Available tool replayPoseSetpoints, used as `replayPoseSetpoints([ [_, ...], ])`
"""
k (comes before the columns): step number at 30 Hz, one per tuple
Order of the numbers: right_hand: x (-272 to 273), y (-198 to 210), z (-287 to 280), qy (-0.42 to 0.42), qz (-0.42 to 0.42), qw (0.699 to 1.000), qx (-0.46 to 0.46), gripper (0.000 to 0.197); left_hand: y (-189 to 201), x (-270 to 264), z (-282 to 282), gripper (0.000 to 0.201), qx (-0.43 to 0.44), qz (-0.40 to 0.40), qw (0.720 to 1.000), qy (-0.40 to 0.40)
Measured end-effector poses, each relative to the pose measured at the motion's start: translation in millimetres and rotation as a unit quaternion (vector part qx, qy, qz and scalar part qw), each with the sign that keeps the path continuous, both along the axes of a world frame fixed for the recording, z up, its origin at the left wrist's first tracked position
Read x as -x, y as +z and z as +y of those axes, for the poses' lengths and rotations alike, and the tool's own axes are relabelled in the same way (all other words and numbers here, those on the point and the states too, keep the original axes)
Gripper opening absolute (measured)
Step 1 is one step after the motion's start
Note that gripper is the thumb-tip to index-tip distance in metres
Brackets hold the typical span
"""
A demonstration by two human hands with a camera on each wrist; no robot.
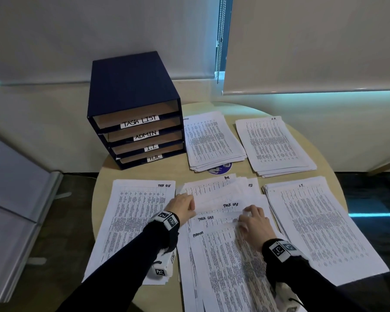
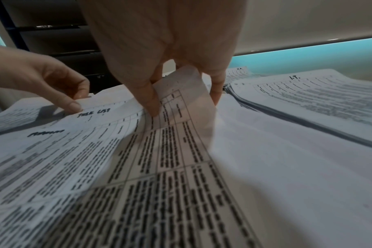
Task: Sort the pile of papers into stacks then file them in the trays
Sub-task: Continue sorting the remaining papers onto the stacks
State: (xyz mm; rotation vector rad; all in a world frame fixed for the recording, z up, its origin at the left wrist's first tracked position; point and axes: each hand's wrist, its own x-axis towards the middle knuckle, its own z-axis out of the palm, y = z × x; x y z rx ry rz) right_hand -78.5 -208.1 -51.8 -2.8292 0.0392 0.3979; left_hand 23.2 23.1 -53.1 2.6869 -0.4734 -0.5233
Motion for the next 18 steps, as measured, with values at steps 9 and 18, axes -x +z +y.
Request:
replayPoseSetpoints([
  [9,0,1,-2,-0.011,-0.030,0.999,-0.037,0.019,8,1,11,0.020,0.019,-0.005,1.000,0.019],
  [18,-3,-3,13,-0.001,-0.073,0.995,-0.069,0.011,9,16,9,0.053,-0.005,0.122,0.992,-0.027],
])
